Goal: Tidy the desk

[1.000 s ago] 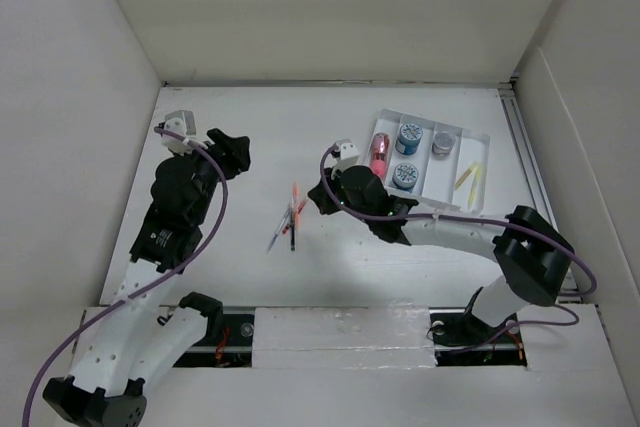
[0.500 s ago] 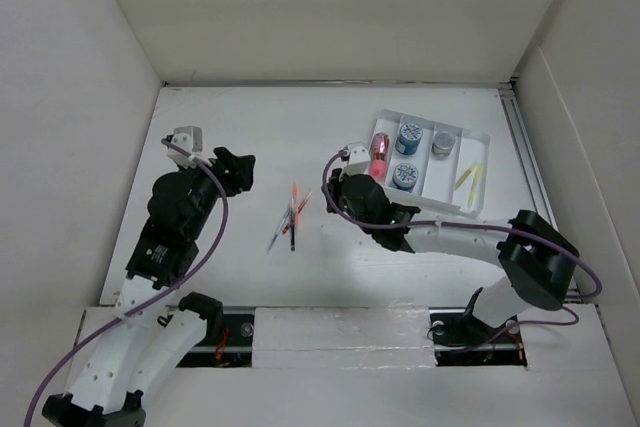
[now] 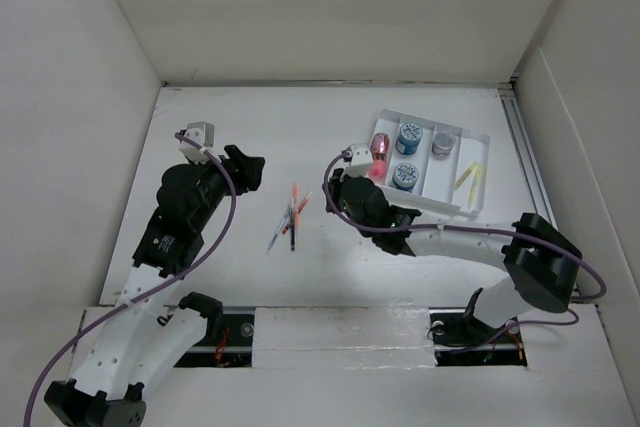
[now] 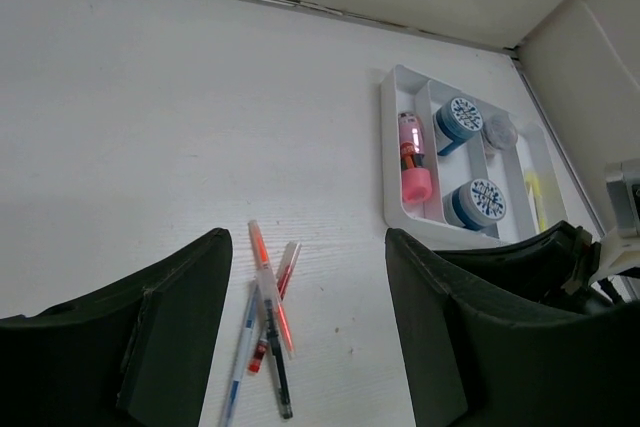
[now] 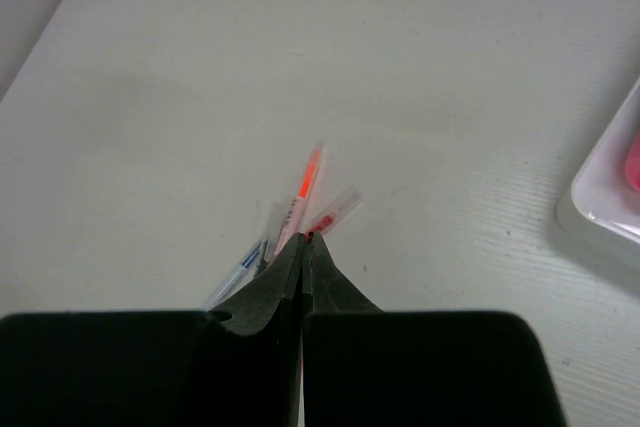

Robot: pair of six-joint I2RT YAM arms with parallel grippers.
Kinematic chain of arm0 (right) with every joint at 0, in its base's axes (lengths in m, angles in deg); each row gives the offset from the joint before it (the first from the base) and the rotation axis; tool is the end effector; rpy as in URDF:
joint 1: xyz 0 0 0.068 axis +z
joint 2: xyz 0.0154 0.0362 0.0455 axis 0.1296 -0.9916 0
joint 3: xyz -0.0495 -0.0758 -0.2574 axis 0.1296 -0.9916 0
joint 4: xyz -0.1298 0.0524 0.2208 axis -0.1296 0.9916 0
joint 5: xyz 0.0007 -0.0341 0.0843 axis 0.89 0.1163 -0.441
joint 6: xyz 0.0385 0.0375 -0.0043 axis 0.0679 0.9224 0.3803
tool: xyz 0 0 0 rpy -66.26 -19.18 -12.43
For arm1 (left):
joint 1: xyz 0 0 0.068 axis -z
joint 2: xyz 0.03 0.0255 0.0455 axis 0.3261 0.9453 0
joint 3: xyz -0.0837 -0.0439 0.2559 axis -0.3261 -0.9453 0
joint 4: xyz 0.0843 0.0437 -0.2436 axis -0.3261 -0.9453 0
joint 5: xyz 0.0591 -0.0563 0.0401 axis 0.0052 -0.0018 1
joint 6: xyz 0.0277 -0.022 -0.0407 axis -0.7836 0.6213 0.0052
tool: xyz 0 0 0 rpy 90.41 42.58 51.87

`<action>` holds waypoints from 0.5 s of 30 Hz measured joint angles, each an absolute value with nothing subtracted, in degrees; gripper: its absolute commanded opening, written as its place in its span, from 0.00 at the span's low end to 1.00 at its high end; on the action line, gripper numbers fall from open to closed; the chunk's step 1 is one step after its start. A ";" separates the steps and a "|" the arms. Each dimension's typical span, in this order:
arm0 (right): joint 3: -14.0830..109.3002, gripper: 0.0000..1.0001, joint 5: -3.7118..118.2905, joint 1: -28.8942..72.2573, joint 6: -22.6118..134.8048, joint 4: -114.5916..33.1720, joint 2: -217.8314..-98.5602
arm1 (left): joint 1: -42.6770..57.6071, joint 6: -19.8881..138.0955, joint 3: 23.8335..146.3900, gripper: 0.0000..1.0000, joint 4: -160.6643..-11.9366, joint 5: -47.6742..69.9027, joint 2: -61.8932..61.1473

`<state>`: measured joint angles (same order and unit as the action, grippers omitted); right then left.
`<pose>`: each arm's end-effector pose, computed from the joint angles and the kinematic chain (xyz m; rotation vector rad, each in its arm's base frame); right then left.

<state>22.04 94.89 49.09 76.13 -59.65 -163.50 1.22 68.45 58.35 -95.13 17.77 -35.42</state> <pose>0.2001 0.2705 0.2479 -0.1255 1.8696 0.5218 0.1565 -0.0588 0.3626 0.0127 1.6307 -0.5783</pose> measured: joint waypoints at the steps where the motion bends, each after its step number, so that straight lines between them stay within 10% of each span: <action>1: 22.04 0.00 95.02 49.77 76.29 -59.72 -163.50 | 1.22 68.54 58.35 0.58 -94.88 17.55 -35.42; 15: 29.82 0.00 92.87 52.54 78.10 -53.21 -170.89 | 1.22 69.06 58.42 0.58 -94.80 16.85 -34.11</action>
